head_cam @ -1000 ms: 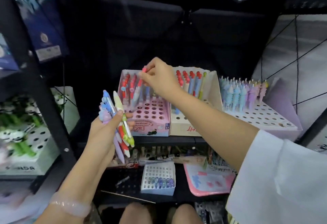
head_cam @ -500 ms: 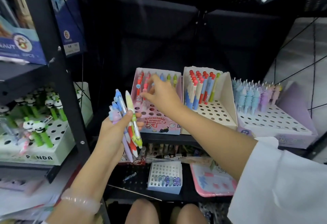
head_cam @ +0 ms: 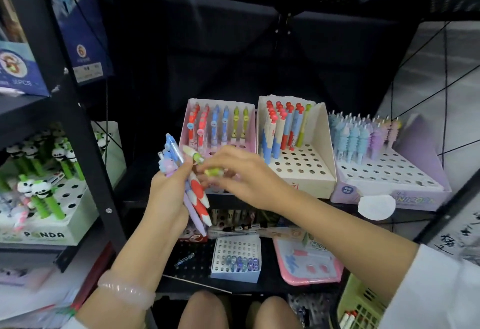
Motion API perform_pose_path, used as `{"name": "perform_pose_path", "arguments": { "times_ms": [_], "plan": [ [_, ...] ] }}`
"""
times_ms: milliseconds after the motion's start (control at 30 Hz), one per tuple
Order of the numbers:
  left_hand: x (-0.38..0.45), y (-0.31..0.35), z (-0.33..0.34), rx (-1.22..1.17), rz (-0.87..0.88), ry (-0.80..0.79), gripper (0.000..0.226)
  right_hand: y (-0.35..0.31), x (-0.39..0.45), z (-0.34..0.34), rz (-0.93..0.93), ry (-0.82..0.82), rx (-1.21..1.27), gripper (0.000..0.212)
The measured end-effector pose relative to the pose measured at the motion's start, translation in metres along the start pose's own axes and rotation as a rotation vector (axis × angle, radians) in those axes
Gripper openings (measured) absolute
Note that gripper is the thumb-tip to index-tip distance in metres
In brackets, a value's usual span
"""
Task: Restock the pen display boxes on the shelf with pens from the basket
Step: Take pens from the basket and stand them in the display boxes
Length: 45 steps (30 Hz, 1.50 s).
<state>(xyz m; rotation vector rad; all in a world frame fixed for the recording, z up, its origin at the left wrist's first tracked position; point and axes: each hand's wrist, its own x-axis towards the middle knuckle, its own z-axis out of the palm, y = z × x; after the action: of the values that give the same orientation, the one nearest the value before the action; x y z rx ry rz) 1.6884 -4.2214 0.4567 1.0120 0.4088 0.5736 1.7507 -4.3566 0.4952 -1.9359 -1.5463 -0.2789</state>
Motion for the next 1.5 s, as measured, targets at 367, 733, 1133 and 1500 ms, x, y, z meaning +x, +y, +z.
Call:
{"name": "perform_pose_path", "arguments": {
  "times_ms": [367, 733, 1133, 1500],
  "plan": [
    [-0.002, -0.004, 0.002, 0.25, 0.086, -0.057, 0.007, 0.02, 0.013, -0.035, 0.492, 0.185, 0.8, 0.028],
    [0.007, -0.003, 0.021, 0.311, 0.189, -0.085, 0.005, 0.033, 0.065, -0.063, 0.488, 0.439, 0.219, 0.008],
    [0.02, -0.004, 0.004, 0.222, 0.124, -0.108, 0.017, 0.079, 0.097, -0.061, 0.618, -0.111, -0.394, 0.022],
    [0.012, -0.005, 0.008, 0.198, 0.128, -0.156, 0.005, 0.056, 0.096, -0.046, 0.416, -0.468, -1.179, 0.019]
  ]
}}
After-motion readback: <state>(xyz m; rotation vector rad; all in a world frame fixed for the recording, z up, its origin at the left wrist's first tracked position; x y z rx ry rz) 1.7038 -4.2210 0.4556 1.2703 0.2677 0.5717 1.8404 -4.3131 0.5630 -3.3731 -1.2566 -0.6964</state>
